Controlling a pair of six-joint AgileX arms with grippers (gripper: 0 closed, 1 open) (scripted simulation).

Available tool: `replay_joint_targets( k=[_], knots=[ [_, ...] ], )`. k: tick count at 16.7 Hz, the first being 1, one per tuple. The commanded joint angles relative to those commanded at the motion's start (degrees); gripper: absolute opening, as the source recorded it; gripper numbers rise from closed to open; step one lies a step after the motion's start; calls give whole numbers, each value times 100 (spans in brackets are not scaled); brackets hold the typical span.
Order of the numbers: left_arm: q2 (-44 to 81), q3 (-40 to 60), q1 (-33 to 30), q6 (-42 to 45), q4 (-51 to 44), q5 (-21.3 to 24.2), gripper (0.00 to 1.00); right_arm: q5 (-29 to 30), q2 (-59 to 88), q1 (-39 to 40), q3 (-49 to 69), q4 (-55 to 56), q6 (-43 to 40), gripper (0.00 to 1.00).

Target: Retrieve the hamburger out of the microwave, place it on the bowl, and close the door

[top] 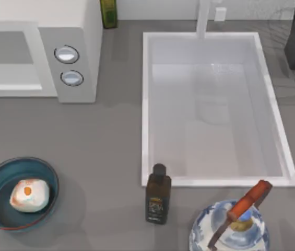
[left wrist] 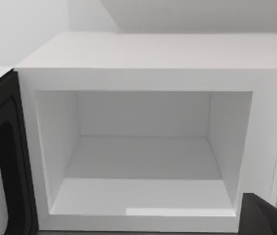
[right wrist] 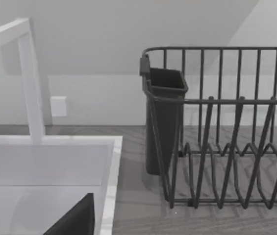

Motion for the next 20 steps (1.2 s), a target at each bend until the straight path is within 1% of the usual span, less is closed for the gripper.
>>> replay_joint_targets(
  k=[2, 5, 8, 11, 14, 16, 18, 20],
  knots=[
    [38, 44, 164, 1, -6, 165, 0, 0, 0, 0, 0, 0, 0, 100],
    [39, 45, 169, 1, -6, 169, 0, 0, 0, 0, 0, 0, 0, 100],
    [66, 6, 57, 6, 65, 57, 0, 0, 0, 0, 0, 0, 0, 100],
    [318, -89, -425, 10, 413, -424, 0, 0, 0, 0, 0, 0, 0, 100],
    [625, -224, -1156, 15, 855, -1154, 0, 0, 0, 0, 0, 0, 0, 100],
    [792, -304, -1546, 18, 1103, -1543, 0, 0, 0, 0, 0, 0, 0, 100],
    [873, -343, -1702, 20, 1223, -1699, 0, 0, 0, 0, 0, 0, 0, 100],
    [874, -344, -1704, 20, 1225, -1702, 0, 0, 0, 0, 0, 0, 0, 100]
  ],
)
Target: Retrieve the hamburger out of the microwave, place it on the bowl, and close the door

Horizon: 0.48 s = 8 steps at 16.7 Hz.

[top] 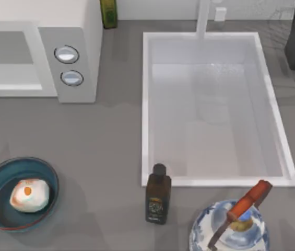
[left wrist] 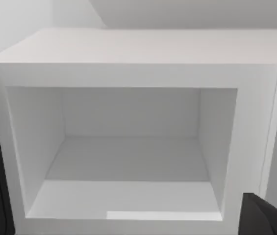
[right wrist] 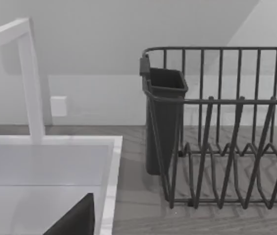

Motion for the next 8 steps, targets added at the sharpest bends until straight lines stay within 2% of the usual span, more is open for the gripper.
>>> replay_joint_targets(
  k=[3, 8],
  knots=[
    [79, 17, -59, -2, 85, -60, 0, 0, 0, 0, 0, 0, 0, 100],
    [1011, 5, -674, 15, 1040, -670, 0, 0, 0, 0, 0, 0, 0, 100]
  ],
)
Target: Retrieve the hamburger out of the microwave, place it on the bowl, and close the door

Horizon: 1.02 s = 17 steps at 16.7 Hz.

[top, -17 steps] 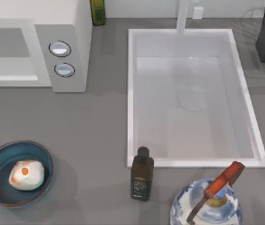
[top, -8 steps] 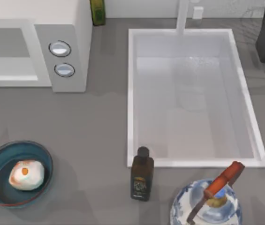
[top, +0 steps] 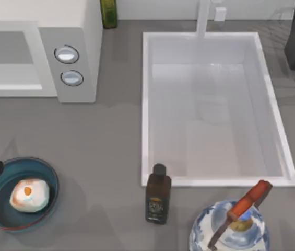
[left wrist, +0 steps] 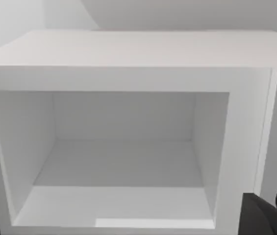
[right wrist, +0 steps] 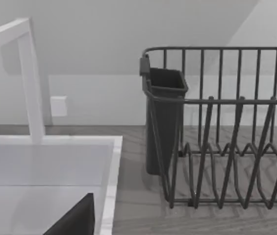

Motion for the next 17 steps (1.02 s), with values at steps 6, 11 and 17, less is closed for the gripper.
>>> replay_joint_targets(
  k=[6, 11, 17],
  knots=[
    [228, -9, -182, 1, 234, -184, 0, 0, 0, 0, 0, 0, 0, 100],
    [848, 607, 443, 605, -330, 224, 0, 0, 0, 0, 0, 0, 0, 100],
    [3272, 3076, 2866, 2547, -2317, 1590, 0, 0, 0, 0, 0, 0, 0, 100]
  ],
)
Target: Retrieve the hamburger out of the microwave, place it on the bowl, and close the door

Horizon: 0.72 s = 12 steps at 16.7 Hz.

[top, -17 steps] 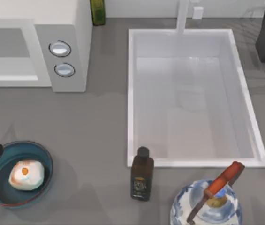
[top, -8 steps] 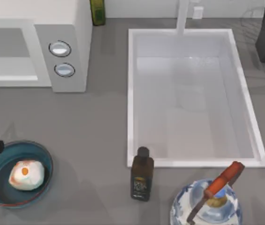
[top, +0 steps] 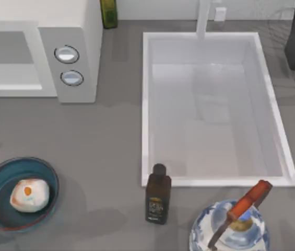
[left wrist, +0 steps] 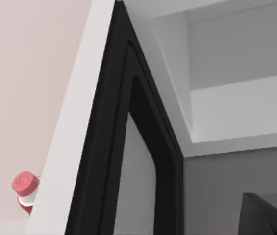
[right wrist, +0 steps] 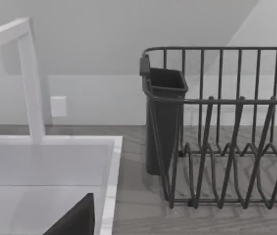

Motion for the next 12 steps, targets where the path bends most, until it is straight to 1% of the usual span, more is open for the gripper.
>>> replay_joint_targets(
  k=[3, 6, 9, 12],
  knots=[
    [1448, 1507, 1389, 977, -1238, 784, 0, 0, 0, 0, 0, 0, 0, 100],
    [2770, 2908, 2503, 1795, -2449, 1517, 0, 0, 0, 0, 0, 0, 0, 100],
    [3777, 3993, 3158, 2352, -3466, 2108, 0, 0, 0, 0, 0, 0, 0, 100],
    [4361, 4618, 3428, 2650, -4114, 2479, 0, 0, 0, 0, 0, 0, 0, 100]
  ],
)
